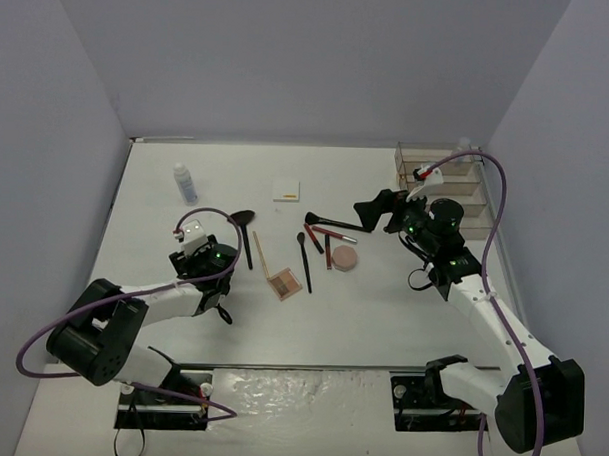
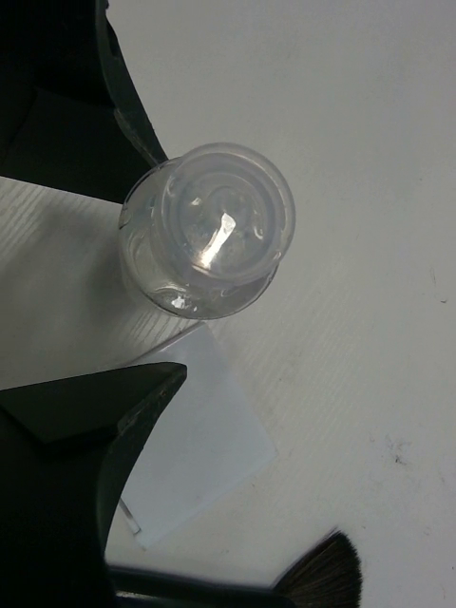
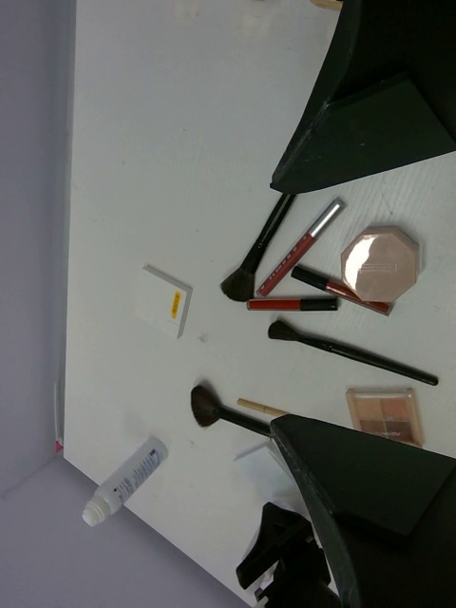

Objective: Organize the makeup

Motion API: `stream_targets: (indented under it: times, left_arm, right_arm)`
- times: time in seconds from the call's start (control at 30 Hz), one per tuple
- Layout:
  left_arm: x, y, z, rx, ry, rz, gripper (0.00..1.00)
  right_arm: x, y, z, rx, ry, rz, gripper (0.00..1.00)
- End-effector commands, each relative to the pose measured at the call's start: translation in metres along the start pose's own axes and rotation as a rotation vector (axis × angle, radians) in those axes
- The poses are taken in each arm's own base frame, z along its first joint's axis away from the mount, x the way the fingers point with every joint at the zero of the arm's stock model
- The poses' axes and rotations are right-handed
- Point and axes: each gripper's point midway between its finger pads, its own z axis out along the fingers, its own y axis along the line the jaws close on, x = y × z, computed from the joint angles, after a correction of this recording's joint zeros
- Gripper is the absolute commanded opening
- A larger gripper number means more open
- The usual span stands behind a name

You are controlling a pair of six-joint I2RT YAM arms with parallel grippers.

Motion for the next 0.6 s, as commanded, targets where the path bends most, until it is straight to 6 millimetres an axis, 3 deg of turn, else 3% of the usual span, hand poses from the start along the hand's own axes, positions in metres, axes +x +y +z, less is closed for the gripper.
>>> stream_targets:
  times: [0.0,0.1,0.23,0.37,0.47,0.57]
  left_arm:
    - [-0.027,-0.017,0.002,0.018,-0.058,-0.106,0.54]
    - [-0.026,-0.017,0.002,0.018,-0.053,-0.105,0.43]
    - [-0.033,-0.020,-0.002,0.043,-0.048,-0.087,0.16]
    - [-0.057,-0.020,-0.017,0.088,-0.065,-0.061,0.00]
    - [-0.086,-0.028,-0.039,0.207,-0.090,-0.027,0.00]
    - [-0.118,-0.048,-0.075,0.436,-0.119,0.072,0.00]
  right_arm:
    - [-0.029,0.015,0.000,-0.058,-0.096,-0.047,1.00]
    - [-0.029,0.014,0.000,-0.055,-0.096,-0.049,1.00]
    - [-0.028,0.014,-0.001,-0.051,-0.090,-0.056,1.00]
    - [-0.032,0.022,-0.004,-0.079,-0.086,-0.072,0.98]
    - [-0.036,0.035,-0.006,-0.122,-0.079,-0.093,0.97]
    - [-0.040,0.056,-0.009,-0.187,-0.054,-0.124,0.96]
